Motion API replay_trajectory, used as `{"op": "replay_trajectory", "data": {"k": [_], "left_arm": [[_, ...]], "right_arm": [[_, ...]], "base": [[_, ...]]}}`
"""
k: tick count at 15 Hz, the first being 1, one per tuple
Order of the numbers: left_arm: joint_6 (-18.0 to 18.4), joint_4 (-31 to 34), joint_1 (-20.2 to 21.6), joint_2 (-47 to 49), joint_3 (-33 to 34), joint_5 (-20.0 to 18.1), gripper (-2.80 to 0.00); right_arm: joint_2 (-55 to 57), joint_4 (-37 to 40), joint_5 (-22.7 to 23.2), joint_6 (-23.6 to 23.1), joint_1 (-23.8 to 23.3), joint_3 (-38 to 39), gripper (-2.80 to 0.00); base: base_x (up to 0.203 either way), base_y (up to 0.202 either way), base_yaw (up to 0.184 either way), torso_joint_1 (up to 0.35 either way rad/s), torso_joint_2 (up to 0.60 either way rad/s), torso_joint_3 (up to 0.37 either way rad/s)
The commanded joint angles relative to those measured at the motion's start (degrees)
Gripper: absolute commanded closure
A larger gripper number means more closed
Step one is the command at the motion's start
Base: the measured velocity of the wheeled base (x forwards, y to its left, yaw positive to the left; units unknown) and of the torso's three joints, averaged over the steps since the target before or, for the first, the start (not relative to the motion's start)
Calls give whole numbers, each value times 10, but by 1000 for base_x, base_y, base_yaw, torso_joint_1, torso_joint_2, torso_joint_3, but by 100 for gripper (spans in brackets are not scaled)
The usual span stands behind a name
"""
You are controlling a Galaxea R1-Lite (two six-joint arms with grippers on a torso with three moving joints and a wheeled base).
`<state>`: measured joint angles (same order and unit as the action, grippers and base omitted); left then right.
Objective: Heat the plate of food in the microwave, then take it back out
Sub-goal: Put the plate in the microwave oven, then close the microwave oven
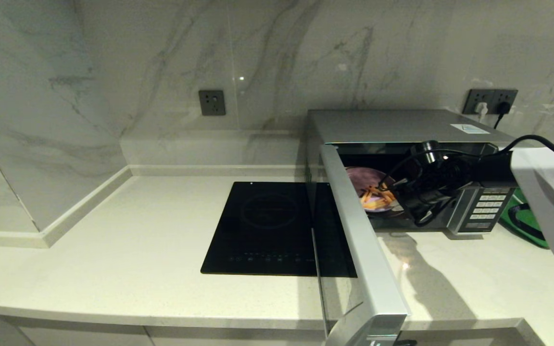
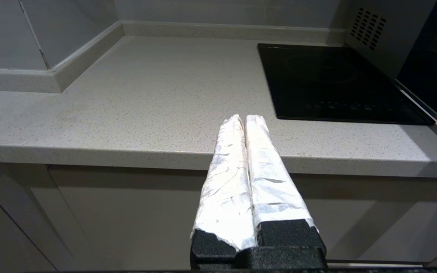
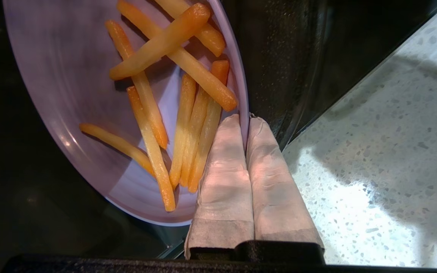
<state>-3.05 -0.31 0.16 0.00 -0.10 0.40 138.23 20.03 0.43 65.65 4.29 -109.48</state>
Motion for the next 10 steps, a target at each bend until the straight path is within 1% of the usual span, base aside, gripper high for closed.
{"op": "replay_trajectory", "data": {"k": [1, 4, 5, 10], "left_arm": [[0, 0, 0, 0, 0, 0, 0], [0, 0, 0, 0, 0, 0, 0], [0, 0, 0, 0, 0, 0, 0], [0, 0, 0, 0, 0, 0, 0]], "right_arm": [[1, 1, -1, 4, 0, 1, 0], [1, 1, -2, 4, 0, 1, 0], [1, 1, -1, 4, 1, 1, -280], [-7, 1, -1, 4, 0, -4, -280]], "base": [[0, 0, 0, 0, 0, 0], [0, 0, 0, 0, 0, 0], [0, 0, 0, 0, 0, 0], [0, 0, 0, 0, 0, 0]]}}
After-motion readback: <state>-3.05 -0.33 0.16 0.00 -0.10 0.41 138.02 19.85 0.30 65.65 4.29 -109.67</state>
